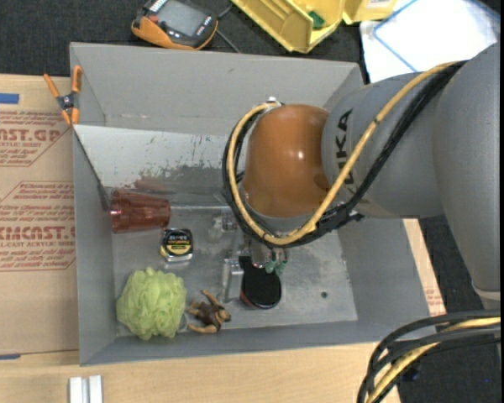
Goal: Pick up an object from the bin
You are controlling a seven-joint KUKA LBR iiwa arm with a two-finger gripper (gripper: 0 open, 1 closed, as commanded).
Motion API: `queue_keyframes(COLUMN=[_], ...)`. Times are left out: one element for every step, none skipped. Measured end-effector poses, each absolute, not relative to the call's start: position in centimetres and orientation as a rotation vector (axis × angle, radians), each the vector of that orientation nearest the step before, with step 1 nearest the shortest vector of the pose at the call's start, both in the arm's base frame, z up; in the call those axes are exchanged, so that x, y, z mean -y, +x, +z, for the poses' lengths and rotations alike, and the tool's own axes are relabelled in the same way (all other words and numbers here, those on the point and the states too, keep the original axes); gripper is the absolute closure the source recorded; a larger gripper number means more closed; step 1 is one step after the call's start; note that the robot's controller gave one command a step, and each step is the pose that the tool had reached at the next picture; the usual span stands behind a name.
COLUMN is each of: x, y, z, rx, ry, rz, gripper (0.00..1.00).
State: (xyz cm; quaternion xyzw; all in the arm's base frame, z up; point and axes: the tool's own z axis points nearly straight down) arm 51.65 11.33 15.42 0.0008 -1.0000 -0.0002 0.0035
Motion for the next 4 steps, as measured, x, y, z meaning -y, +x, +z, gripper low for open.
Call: queue_keyframes(x=[-11.3, -24.1, -6.3, -19.9], y=[51.9, 48.6, 50.1, 48.7], z=[15.8, 7.0, 10.8, 10.2], rx=[3.142, 3.138, 3.102, 3.087], ry=[0.001, 0.285, 0.527, 0.634], rz=[-0.002, -0.008, 0.000, -0.010], gripper=[0.00, 0.00, 0.00, 0.00])
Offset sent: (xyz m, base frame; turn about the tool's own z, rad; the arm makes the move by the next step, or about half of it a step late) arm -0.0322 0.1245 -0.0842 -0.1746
